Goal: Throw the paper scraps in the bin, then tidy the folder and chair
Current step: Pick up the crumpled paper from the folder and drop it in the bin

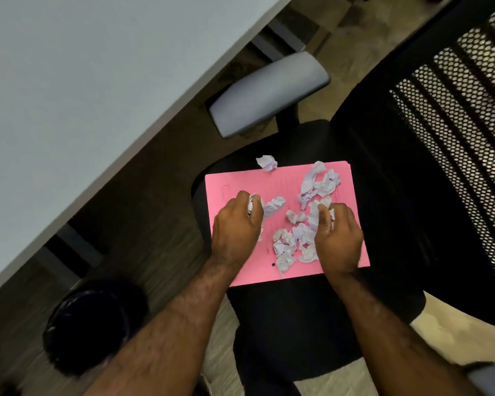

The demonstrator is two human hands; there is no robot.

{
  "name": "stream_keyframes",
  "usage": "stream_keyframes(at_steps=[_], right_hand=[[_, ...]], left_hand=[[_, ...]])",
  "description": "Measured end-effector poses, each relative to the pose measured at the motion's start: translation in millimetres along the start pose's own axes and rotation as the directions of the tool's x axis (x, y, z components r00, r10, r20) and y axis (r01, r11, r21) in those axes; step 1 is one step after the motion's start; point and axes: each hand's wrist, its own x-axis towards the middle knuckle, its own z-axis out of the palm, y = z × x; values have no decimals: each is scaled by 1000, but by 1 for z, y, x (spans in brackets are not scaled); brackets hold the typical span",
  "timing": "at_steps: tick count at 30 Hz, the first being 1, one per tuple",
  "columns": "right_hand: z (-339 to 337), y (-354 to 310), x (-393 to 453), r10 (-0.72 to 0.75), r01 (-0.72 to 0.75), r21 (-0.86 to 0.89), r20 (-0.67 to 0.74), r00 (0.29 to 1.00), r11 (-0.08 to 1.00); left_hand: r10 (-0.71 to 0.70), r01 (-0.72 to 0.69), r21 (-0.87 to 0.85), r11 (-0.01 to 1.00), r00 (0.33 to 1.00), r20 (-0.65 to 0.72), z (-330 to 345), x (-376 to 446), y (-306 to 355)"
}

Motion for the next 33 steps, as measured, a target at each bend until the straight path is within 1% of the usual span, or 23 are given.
stream_keyframes(at_steps=[4, 8, 13, 16, 18, 20, 22, 24, 26, 28, 29, 30, 31, 32, 33], right_hand=[[9, -45, -27, -120, 116, 90, 41, 992, 989], [37, -94, -68, -281, 266, 142, 93, 955, 953], [91, -165, -155, -428, 354, 299, 239, 871, 886], [132, -203, -224, -535, 412, 384, 308, 787, 826], [165, -224, -272, -580, 421, 427, 373, 724, 801], [198, -239, -310, -590, 402, 453, 431, 683, 796], [238, -252, -346, -586, 388, 450, 494, 641, 804], [279, -261, -374, -539, 399, 363, 612, 579, 842], [322, -268, -404, -510, 449, 293, 695, 507, 844], [361, -269, -425, -583, 503, 352, 686, 436, 790], [380, -268, -432, -598, 516, 365, 688, 411, 775], [398, -266, -438, -564, 508, 338, 724, 397, 792], [417, -264, -442, -485, 484, 269, 777, 402, 833], [435, -261, -444, -393, 449, 191, 821, 415, 873], [450, -257, -446, -317, 407, 141, 857, 407, 903]], left_hand=[[-56, 53, -29, 998, 990, -126, -37, -22, -15], [-216, 200, -91, 975, 951, -222, -90, -65, -61], [-405, 397, -95, 913, 850, -338, -161, -151, -159], [-497, 495, -117, 861, 769, -403, -190, -208, -226], [-526, 547, -103, 831, 712, -466, -202, -242, -273], [-533, 584, -74, 808, 671, -515, -209, -263, -314], [-565, 635, -56, 770, 639, -523, -212, -278, -356], [-593, 691, -18, 723, 607, -529, -211, -283, -395], [-607, 708, -43, 705, 571, -553, -207, -286, -439], [-662, 736, -125, 666, 506, -553, -200, -282, -476], [-710, 775, -153, 613, 455, -538, -195, -278, -493], [-754, 809, -181, 559, 405, -517, -190, -275, -511], [-785, 824, -203, 529, 384, -486, -185, -271, -526], [-803, 824, -203, 529, 408, -435, -179, -269, -539], [-809, 819, -171, 548, 467, -356, -173, -269, -550]])
